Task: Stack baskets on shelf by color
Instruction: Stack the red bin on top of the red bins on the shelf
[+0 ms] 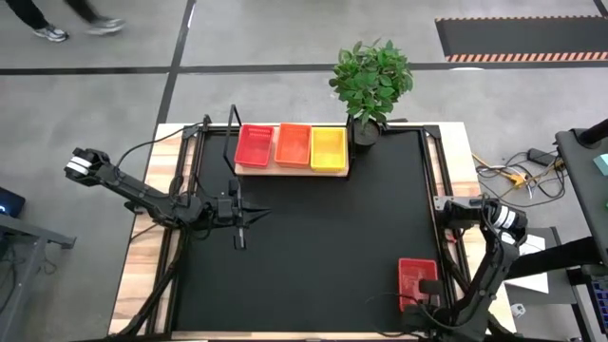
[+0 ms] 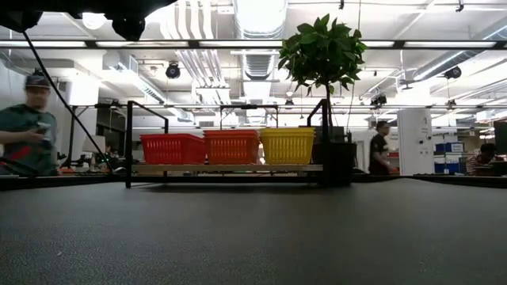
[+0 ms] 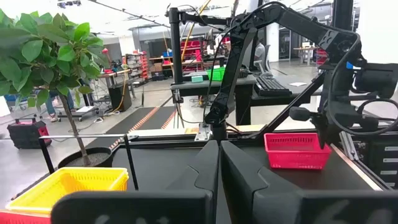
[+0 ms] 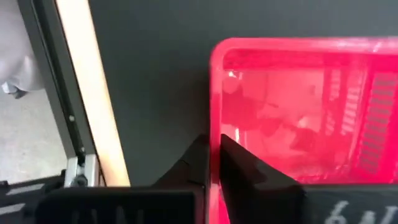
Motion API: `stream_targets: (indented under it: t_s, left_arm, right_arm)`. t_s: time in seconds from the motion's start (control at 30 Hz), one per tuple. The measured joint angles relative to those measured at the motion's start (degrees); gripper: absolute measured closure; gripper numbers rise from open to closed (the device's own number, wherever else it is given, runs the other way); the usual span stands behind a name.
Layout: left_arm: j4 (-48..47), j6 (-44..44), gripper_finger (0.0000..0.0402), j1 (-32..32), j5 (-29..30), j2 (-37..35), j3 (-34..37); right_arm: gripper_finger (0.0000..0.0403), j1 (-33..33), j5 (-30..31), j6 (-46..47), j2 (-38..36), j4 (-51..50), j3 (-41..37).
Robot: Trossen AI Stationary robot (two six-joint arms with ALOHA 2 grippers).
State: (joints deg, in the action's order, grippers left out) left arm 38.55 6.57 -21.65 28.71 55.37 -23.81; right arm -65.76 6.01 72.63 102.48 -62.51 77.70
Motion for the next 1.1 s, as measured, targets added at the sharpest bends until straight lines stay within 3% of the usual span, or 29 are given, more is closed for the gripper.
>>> stream_targets:
  t_s: [0.27, 0.63, 0.77, 0.97, 1.1]
  left_arm:
    - [3.1, 1.3, 0.0400, 0.0, 0.2, 0.3, 0.0]
    - [18.3, 23.2, 0.0400, 0.0, 1.9, -3.7, -0.5]
    - [17.5, 23.5, 0.0400, -0.1, 1.9, -8.1, 0.6]
    - [16.4, 20.9, 0.0400, -0.3, 1.9, -13.3, 3.2]
    - [16.4, 21.3, 0.0400, -0.3, 1.8, -16.2, 4.5]
  right_arm:
    - [0.0392, 7.1, 0.7, -3.5, 0.0, -3.7, 6.2]
    - [0.0393, 24.6, 14.3, -22.9, 0.0, -6.5, 19.3]
    - [0.0393, 29.9, 20.0, -31.0, 0.0, -5.5, 24.3]
    - [0.0394, 37.5, 26.4, -47.1, 0.0, 4.9, 27.0]
    - [0.0394, 42.8, 33.9, -50.7, 0.0, 17.7, 24.9]
